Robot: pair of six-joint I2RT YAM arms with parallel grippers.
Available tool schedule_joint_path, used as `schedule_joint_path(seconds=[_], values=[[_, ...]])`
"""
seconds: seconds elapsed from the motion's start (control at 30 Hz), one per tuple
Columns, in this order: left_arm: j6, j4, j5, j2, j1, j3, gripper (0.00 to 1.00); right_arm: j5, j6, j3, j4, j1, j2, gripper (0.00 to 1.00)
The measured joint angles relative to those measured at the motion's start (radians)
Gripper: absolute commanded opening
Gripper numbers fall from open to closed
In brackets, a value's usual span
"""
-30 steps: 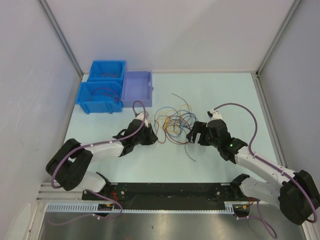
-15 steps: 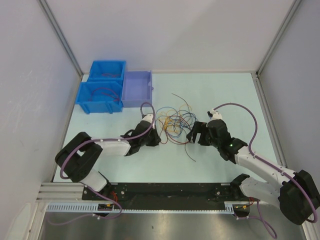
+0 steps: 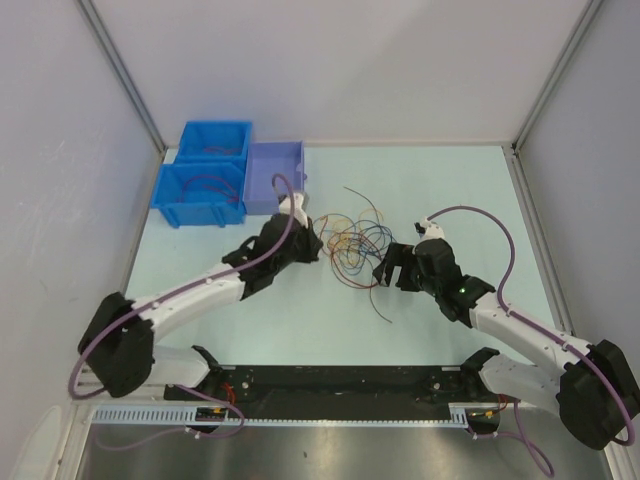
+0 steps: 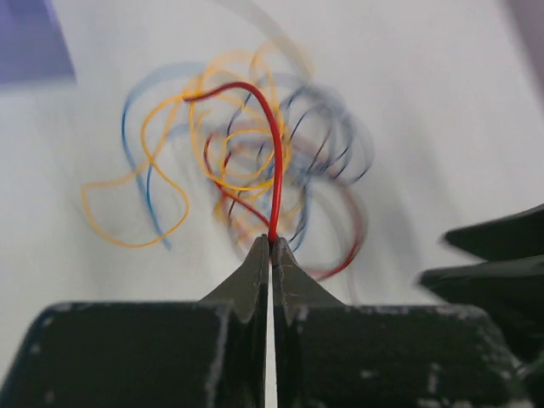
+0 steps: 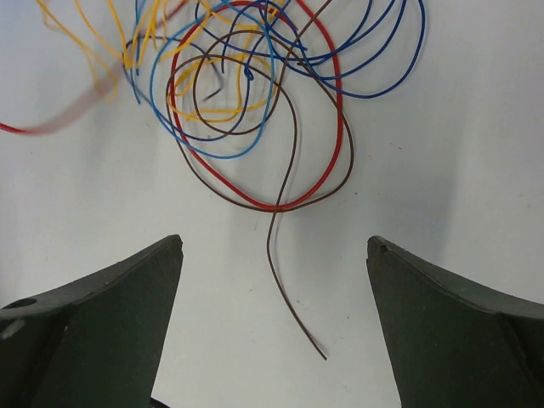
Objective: Untangle the cables
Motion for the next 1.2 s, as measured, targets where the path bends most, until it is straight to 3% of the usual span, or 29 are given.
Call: schedule_joint_path(seconds=[0.2, 0.5, 0.6, 0.87, 1.03, 1.2], values=[[0.099, -0.127, -0.027, -0.084, 0.000, 0.364, 0.00, -0.001, 0.000, 0.000, 0.002, 0.005, 0.000, 0.94], [0.193, -0.219, 0.005, -0.022, 0.000, 0.928, 0.00, 0.001, 0.006, 0.000, 0.006, 0.021, -0.002, 0.94], [0.199, -0.194, 0.026, -0.048, 0.000, 0.931, 0.00, 0.011, 0.006, 0.000, -0.010, 0.024, -0.027, 0.94], [0.180, -0.199, 0.092, -0.083, 0.026, 0.694, 0.00, -0.011, -0.045, 0.000, -0.021, 0.024, -0.103, 0.97], [0.177, -0.233, 0.114, -0.074, 0.041, 0.707, 0.00, -0.063, -0.067, 0.012, 0.053, 0.026, -0.129, 0.95], [0.152, -0.216, 0.160, -0.072, 0.047, 0.756, 0.00, -0.082, -0.076, 0.071, 0.216, 0.033, -0.019, 0.93]])
